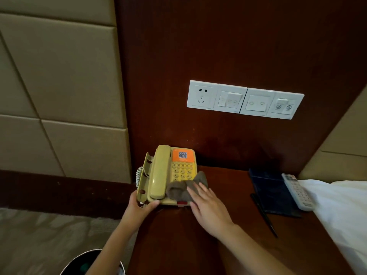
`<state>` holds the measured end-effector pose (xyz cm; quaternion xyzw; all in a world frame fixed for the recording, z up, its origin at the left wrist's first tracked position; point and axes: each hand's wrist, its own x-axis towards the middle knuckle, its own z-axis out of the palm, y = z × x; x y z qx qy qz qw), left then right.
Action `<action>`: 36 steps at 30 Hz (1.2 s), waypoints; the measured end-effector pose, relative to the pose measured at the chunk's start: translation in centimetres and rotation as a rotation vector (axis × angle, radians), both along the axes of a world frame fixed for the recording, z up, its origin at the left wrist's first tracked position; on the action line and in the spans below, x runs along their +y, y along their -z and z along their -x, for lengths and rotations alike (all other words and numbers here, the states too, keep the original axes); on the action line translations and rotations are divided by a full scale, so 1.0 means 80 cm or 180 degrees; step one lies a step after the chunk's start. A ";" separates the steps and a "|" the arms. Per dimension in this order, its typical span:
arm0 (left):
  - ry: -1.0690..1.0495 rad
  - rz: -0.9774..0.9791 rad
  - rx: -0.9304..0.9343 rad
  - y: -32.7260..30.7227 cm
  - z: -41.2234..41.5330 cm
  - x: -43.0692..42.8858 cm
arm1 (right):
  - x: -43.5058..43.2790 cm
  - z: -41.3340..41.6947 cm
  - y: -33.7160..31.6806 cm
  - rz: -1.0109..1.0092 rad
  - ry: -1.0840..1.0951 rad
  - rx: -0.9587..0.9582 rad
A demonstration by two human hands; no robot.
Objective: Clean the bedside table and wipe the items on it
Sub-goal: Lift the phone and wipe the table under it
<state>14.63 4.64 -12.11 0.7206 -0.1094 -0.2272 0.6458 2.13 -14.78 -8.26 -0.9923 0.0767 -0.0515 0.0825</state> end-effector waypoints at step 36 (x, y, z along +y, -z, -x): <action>-0.0459 0.0846 0.0793 -0.079 -0.015 -0.040 | -0.017 -0.059 -0.002 -0.2797 0.1143 0.0273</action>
